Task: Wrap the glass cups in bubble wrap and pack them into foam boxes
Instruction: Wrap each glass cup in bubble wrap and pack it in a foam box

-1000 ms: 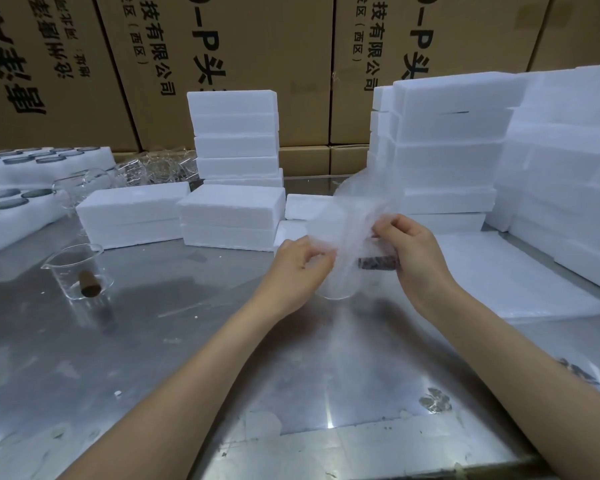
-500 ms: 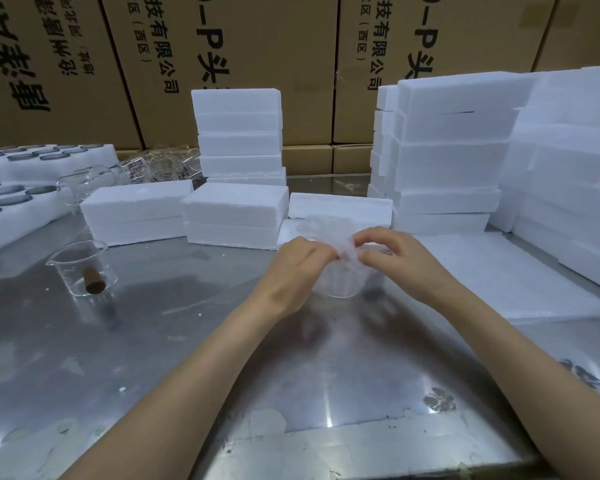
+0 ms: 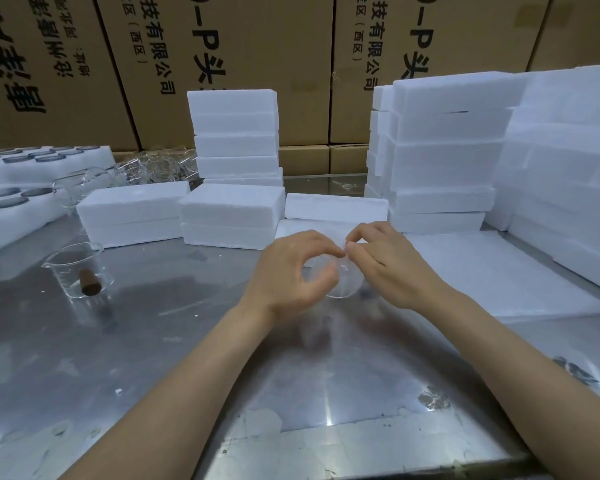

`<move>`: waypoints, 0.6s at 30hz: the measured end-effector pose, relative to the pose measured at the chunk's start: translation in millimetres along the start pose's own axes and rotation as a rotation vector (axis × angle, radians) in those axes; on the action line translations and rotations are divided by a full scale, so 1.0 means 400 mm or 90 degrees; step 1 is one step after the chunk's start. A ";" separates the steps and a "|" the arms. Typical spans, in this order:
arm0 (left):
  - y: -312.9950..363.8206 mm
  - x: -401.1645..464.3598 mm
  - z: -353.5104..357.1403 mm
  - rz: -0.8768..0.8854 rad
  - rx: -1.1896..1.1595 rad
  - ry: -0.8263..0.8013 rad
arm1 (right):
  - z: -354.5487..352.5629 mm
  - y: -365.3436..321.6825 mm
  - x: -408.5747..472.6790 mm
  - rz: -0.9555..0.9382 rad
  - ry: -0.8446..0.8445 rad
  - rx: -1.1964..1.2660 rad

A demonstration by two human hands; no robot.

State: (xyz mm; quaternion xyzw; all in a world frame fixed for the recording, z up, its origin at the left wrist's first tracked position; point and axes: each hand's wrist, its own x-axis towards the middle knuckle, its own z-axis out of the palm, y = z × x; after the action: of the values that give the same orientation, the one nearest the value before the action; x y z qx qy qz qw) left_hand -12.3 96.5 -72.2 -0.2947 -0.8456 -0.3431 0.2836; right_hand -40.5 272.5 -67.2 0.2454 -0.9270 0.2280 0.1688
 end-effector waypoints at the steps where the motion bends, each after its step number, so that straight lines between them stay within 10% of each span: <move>1: 0.002 0.002 0.001 0.001 0.025 -0.026 | 0.002 0.001 0.000 0.015 0.004 0.027; 9: -0.017 0.013 0.028 0.003 0.248 -0.101 | 0.008 0.000 -0.008 0.060 0.136 0.277; 18: -0.043 -0.003 0.051 -0.102 0.024 0.055 | 0.026 0.003 -0.009 -0.028 0.043 0.147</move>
State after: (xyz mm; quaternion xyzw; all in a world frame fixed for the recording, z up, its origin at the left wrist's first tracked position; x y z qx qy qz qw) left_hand -29.1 101.1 -92.7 -0.2054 -0.8598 -0.3614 0.2967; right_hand -40.4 269.2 -77.8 0.2758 -0.8826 0.3380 0.1755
